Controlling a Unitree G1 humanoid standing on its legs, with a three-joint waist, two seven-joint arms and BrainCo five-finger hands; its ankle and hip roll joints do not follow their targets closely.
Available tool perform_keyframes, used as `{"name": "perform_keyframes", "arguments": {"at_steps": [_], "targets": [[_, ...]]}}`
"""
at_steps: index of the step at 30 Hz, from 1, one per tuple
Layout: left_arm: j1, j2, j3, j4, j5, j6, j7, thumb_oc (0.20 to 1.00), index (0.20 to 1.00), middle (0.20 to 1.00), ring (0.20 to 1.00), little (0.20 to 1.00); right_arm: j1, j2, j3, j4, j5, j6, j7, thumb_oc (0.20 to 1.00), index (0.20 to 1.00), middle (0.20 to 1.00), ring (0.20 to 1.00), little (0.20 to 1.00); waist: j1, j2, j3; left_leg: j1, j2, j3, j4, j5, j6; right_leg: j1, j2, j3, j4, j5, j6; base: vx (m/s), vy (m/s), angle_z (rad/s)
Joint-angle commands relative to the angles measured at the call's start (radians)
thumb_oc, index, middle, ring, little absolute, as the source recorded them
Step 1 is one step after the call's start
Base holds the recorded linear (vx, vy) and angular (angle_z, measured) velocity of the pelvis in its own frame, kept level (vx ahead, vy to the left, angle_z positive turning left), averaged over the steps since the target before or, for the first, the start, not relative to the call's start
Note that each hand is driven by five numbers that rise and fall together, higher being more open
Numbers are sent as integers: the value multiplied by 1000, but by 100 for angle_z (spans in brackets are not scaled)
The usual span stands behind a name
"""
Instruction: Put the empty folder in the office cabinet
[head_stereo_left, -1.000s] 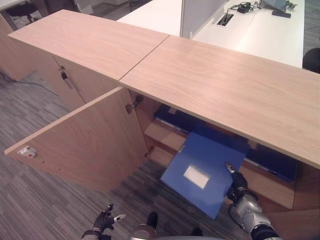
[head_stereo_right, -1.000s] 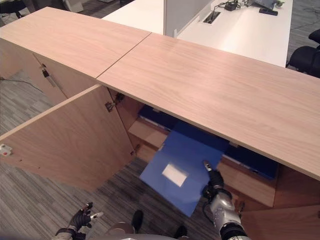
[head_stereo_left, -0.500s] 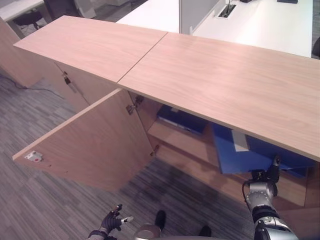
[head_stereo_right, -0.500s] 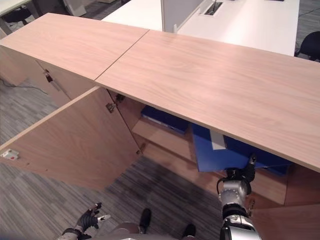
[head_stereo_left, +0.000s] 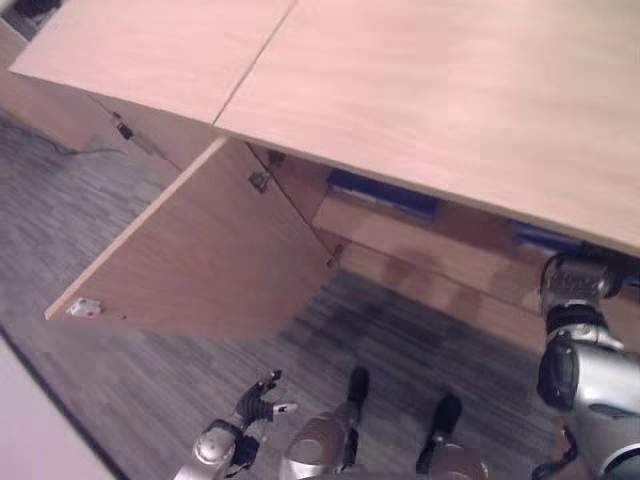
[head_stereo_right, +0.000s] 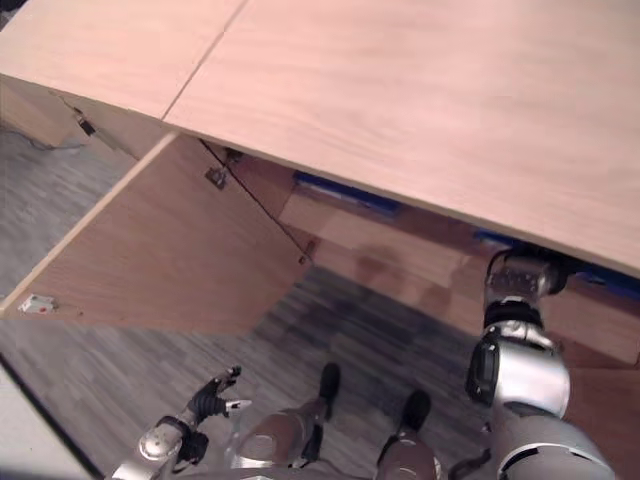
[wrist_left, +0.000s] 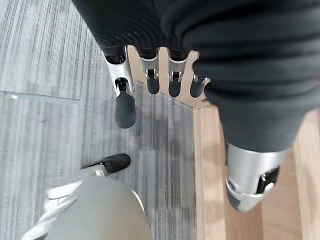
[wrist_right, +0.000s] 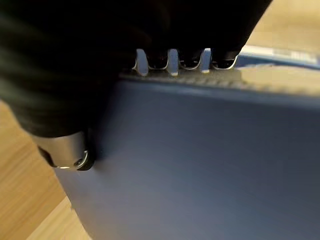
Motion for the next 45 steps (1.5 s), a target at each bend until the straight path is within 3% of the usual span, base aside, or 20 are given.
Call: {"name": "perform_keyframes", "arguments": {"at_steps": [1, 9, 23, 24, 25, 26, 27, 29, 30, 31, 32, 34, 35, 37, 40, 45], "targets": [[-21, 44, -44, -24, -37, -32, -2, 1000, 1000, 1000, 1000, 1000, -36, -77, 38, -5, 15, -41, 16, 200, 200, 200, 200, 200, 37, -52, -21, -22, 25, 20, 64, -81, -25, -101, -117, 106, 201, -103, 88, -29, 16, -4], [-35, 63, -62, -49, -68, -39, -7, 1000, 1000, 1000, 1000, 1000, -151, -235, 91, 87, -8, -8, -9, 200, 200, 200, 200, 200, 56, -14, 4, -125, 9, 23, 132, -97, -34, -228, -150, 123, 314, -143, 87, -16, 3, 2], [-60, 115, -100, -71, -90, -38, -5, 1000, 1000, 1000, 1000, 1000, -380, -403, 275, 137, -65, 20, -51, 200, 200, 200, 200, 200, 39, 9, 65, -359, -22, 43, 308, -128, -53, -515, -172, 196, 564, -219, 55, -16, -21, 5], [-58, 115, -94, -72, -94, -38, -5, 1000, 1000, 1000, 1000, 1000, -385, -412, 279, 133, -66, 18, -52, 200, 200, 200, 200, 200, 35, 7, 60, -358, -22, 39, 312, -151, -56, -517, -169, 208, 581, -254, 59, 18, -23, 5], [-50, 122, -89, -83, -102, -40, -7, 1000, 1000, 1000, 1000, 1000, -402, -436, 292, 126, -66, 16, -51, 200, 200, 200, 200, 200, 33, 8, 69, -372, -25, 44, 318, -138, -56, -544, -176, 206, 602, -238, 50, 103, -46, 9], [-51, 121, -89, -83, -102, -39, -7, 1000, 1000, 1000, 1000, 1000, -405, -437, 295, 127, -66, 17, -51, 200, 200, 200, 200, 200, 31, 6, 62, -365, -26, 41, 317, -157, -58, -538, -173, 218, 607, -264, 56, -82, 10, 8], [-46, 121, -86, -80, -101, -40, -7, 1000, 1000, 1000, 1000, 1000, -411, -440, 302, 126, -69, 12, -53, 200, 200, 200, 200, 200, 29, 6, 69, -372, -27, 46, 315, -135, -56, -552, -174, 211, 604, -237, 49, 18, -1, 8], [-43, 123, -81, -79, -101, -37, -8, 1000, 1000, 1000, 1000, 1000, -419, -449, 306, 114, -71, 5, -58, 200, 200, 200, 200, 200, 21, 4, 64, -360, -29, 44, 309, -158, -58, -552, -167, 230, 614, -267, 52, 12, 0, -3], [-39, 125, -80, -82, -100, -37, -7, 1000, 1000, 1000, 1000, 1000, -424, -453, 312, 111, -75, 3, -63, 200, 200, 200, 200, 200, 22, 8, 71, -365, -30, 49, 306, -136, -56, -562, -170, 221, 611, -241, 46, 112, -32, -10], [-39, 126, -80, -82, -100, -37, -8, 1000, 1000, 1000, 1000, 1000, -428, -458, 314, 110, -77, 4, -62, 200, 200, 200, 200, 200, 19, 6, 64, -353, -31, 45, 303, -157, -59, -556, -167, 232, 616, -270, 52, -76, 17, -16], [-35, 130, -80, -87, -105, -38, -11, 1000, 1000, 1000, 1000, 1000, -438, -468, 325, 117, -79, 8, -62, 200, 200, 200, 200, 200, 21, 12, 72, -356, -31, 50, 297, -136, -57, -566, -170, 223, 614, -244, 47, 26, -6, -13], [-32, 135, -77, -93, -111, -38, -14, 1000, 1000, 1000, 1000, 1000, -462, -488, 342, 131, -83, 16, -60, 200, 200, 200, 200, 200, 19, 14, 66, -341, -33, 45, 290, -155, -60, -562, -170, 239, 623, -274, 54, 19, -4, -13], [-29, 138, -78, -95, -115, -38, -14, 1000, 1000, 1000, 1000, 1000, -470, -494, 347, 130, -84, 17, -60, 200, 200, 200, 200, 200, 19, 18, 74, -347, -33, 51, 289, -137, -59, -571, -174, 230, 623, -251, 48, 80, -28, -2], [-33, 139, -77, -95, -119, -35, -16, 1000, 1000, 1000, 1000, 1000, -484, -507, 362, 136, -85, 23, -60, 200, 200, 200, 200, 200, 15, 19, 70, -338, -33, 47, 285, -153, -63, -571, -172, 244, 637, -279, 52, 49, -13, 2], [-28, 139, -79, -103, -127, -35, -24, 1000, 1000, 1000, 1000, 1000, -501, -522, 381, 133, -94, 28, -61, 200, 200, 200, 200, 200, 10, 25, 80, -338, -33, 54, 276, -133, -64, -580, -176, 238, 639, -262, 45, -13, -1, 0], [-23, 140, -72, -103, -135, -36, -19, 1000, 1000, 1000, 1000, 1000, -521, -525, 402, 104, -126, 20, -82, 200, 200, 200, 200, 200, -3, 25, 81, -319, -33, 49, 263, -147, -69, -577, -171, 255, 651, -293, 47, 32, -21, 1]]}}
